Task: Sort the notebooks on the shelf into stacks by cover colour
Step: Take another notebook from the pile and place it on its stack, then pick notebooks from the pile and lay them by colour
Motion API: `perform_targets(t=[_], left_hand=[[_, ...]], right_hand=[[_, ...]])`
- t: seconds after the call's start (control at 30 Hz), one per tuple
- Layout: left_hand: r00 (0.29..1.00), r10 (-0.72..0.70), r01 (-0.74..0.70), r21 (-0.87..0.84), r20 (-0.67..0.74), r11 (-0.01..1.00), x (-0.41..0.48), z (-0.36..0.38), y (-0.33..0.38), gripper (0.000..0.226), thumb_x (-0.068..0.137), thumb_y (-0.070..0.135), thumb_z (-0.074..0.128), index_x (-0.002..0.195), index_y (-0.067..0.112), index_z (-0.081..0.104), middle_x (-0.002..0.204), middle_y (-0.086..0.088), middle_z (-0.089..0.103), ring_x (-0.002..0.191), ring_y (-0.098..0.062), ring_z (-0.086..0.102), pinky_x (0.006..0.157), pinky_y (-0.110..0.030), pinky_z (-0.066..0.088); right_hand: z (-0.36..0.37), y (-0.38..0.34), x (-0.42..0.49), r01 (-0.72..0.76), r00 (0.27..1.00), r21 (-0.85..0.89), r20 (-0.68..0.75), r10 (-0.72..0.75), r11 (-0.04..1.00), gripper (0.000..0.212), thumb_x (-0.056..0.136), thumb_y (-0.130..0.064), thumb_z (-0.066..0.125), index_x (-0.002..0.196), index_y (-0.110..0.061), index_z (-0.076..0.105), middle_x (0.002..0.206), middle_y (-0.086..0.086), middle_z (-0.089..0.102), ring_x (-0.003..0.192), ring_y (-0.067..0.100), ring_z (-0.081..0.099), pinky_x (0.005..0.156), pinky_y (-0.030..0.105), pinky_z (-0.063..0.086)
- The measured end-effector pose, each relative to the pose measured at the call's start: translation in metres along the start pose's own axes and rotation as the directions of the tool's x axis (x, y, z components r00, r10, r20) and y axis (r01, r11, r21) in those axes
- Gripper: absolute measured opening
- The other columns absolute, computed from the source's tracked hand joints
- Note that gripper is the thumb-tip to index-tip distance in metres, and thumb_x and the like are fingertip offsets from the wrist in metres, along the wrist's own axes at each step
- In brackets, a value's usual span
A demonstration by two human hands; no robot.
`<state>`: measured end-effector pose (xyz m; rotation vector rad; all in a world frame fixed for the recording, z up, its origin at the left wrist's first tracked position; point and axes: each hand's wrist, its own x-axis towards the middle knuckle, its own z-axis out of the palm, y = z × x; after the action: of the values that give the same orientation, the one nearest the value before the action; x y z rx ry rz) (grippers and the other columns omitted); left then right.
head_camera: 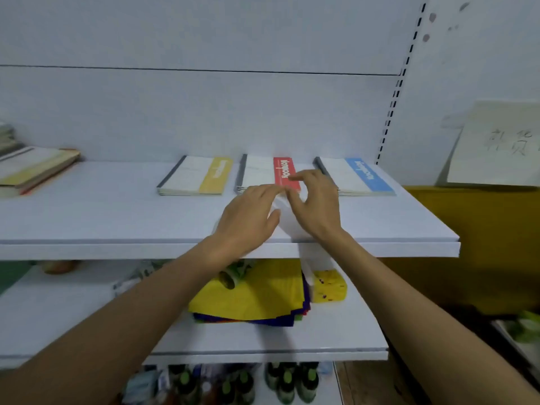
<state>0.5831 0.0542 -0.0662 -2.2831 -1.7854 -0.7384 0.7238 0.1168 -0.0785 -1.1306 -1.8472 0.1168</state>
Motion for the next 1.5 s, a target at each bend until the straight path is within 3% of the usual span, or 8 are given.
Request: perform_targets(t=[0.33,0.67,0.83,0.93,1.0,1.13,1.23,1.5], left_hand=[[0.954,-0.285,0.297,0.176,-0.093,0.939,-0.176,-0.127,-0.179,0.050,0.096,0.030,0.048,0.144,0.018,0.037,0.148,0.000,0.040,0.135,-0.019,0.034,0.107,-0.036,0.032],[0.828,-0.531,0.546,0.041,-0.183,0.837,-0.261,-0.183,-0.296,0.046,0.096,0.029,0.049,0.141,0.020,0.041,0.139,0.001,0.049,0.126,-0.020,0.042,0.096,-0.037,0.041],[0.805,-0.572,0.580,0.006,-0.158,0.815,-0.259,-0.185,-0.353,0.039,0.093,0.034,0.050,0.129,0.021,0.053,0.127,0.004,0.058,0.118,-0.018,0.051,0.095,-0.036,0.045],[0.821,-0.561,0.567,0.031,-0.104,0.823,-0.244,-0.191,-0.388,0.048,0.084,0.044,0.040,0.124,0.024,0.058,0.124,0.006,0.060,0.114,-0.016,0.054,0.094,-0.037,0.046],[0.829,-0.554,0.558,0.049,-0.081,0.828,-0.231,-0.196,-0.411,0.049,0.084,0.046,0.037,0.122,0.026,0.059,0.123,0.008,0.061,0.114,-0.015,0.054,0.094,-0.039,0.046],[0.839,-0.538,0.542,0.029,-0.083,0.840,-0.210,-0.201,-0.449,0.047,0.086,0.047,0.037,0.123,0.027,0.059,0.126,0.009,0.059,0.118,-0.012,0.052,0.100,-0.037,0.043],[0.858,-0.505,0.507,-0.008,-0.097,0.862,-0.195,-0.199,-0.469,0.045,0.086,0.046,0.038,0.120,0.027,0.061,0.125,0.010,0.061,0.116,-0.011,0.053,0.100,-0.034,0.044],[0.926,-0.354,0.317,-0.242,-0.130,0.917,-0.159,-0.193,-0.520,0.025,0.094,0.030,0.051,0.111,0.020,0.067,0.108,0.007,0.067,0.101,-0.009,0.061,0.086,-0.032,0.051]], right_hand=[[0.123,-0.204,-0.054,0.183,0.965,0.186,0.153,-0.213,0.965,0.024,0.091,-0.030,0.056,0.112,-0.018,0.063,0.119,0.001,0.060,0.113,0.020,0.051,0.095,0.037,0.036],[0.222,-0.322,-0.047,0.220,0.893,0.302,0.321,-0.316,0.928,0.025,0.093,-0.032,0.055,0.113,-0.021,0.063,0.124,-0.001,0.059,0.115,0.016,0.051,0.099,0.034,0.037],[0.284,-0.352,-0.003,-0.066,0.887,0.409,0.441,-0.134,0.910,0.023,0.091,-0.032,0.058,0.107,-0.018,0.065,0.110,0.001,0.066,0.097,0.015,0.061,0.089,0.036,0.050],[0.333,-0.361,0.034,-0.307,0.847,0.439,0.531,0.032,0.844,0.015,0.086,-0.034,0.059,0.093,-0.021,0.061,0.099,0.002,0.068,0.091,0.022,0.065,0.087,0.045,0.053],[0.365,-0.362,0.057,-0.438,0.803,0.425,0.581,0.132,0.792,0.027,0.084,-0.039,0.061,0.098,-0.015,0.061,0.093,0.007,0.070,0.084,0.027,0.068,0.083,0.048,0.055],[0.401,-0.371,0.090,-0.616,0.696,0.374,0.671,0.256,0.693,0.033,0.089,-0.036,0.059,0.084,-0.004,0.060,0.070,0.017,0.069,0.051,0.026,0.063,0.055,0.033,0.056],[0.412,-0.373,0.102,-0.661,0.644,0.325,0.708,0.289,0.676,0.034,0.088,-0.033,0.064,0.088,0.001,0.061,0.056,0.013,0.061,0.033,0.018,0.049,0.034,0.020,0.041],[0.418,-0.377,0.106,-0.682,0.631,0.278,0.692,0.351,0.677,0.033,0.091,-0.031,0.062,0.095,0.002,0.062,0.058,0.013,0.060,0.032,0.015,0.050,0.033,0.018,0.038]])
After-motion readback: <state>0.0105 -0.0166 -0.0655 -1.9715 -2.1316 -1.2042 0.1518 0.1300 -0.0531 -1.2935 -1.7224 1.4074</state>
